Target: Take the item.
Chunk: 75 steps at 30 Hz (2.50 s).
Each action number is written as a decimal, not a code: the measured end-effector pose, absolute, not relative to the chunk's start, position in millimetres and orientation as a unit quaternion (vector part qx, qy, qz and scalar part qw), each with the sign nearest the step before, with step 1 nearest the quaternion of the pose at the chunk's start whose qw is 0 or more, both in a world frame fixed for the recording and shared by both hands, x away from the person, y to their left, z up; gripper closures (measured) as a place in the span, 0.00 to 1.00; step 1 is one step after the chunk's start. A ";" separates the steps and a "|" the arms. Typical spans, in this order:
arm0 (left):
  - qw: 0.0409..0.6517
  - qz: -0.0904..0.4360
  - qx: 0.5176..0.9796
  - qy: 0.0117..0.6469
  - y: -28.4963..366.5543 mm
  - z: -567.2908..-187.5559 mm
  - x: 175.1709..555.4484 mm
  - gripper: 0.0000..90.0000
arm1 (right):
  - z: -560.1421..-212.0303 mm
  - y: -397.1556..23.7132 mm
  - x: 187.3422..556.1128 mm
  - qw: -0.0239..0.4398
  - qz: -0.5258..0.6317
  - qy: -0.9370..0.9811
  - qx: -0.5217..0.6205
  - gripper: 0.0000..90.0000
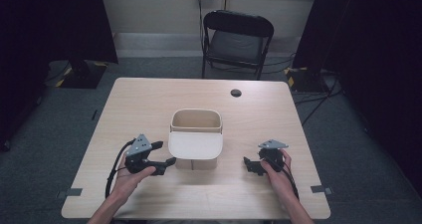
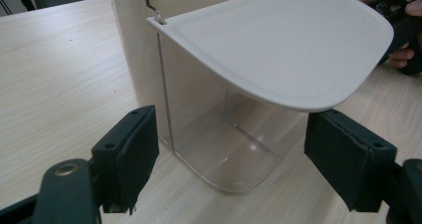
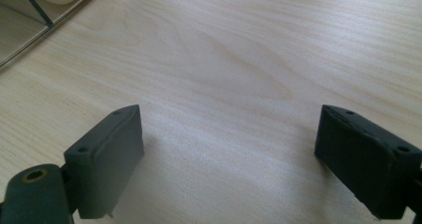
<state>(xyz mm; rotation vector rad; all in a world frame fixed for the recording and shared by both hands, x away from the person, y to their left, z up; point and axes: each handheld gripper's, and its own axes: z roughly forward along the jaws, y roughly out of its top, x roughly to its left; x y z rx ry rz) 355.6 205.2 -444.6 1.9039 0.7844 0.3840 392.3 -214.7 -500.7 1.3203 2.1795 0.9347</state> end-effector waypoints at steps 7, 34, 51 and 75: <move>0.503 0.152 0.785 0.327 205.6 -443.9 356.0 0.24 | -500.7 -214.7 392.3 0.212 0.336 0.785 0.476 0.12; 0.517 0.163 0.777 0.321 201.8 -436.1 355.2 0.23 | -500.7 -214.7 392.2 0.212 0.336 0.785 0.476 0.12; 0.525 0.167 0.772 0.317 199.2 -432.7 354.8 0.24 | -500.7 -214.6 392.2 0.212 0.337 0.785 0.476 0.12; 0.535 0.171 0.767 0.310 195.1 -426.9 354.3 0.22 | -500.7 -214.7 392.3 0.212 0.336 0.785 0.475 0.12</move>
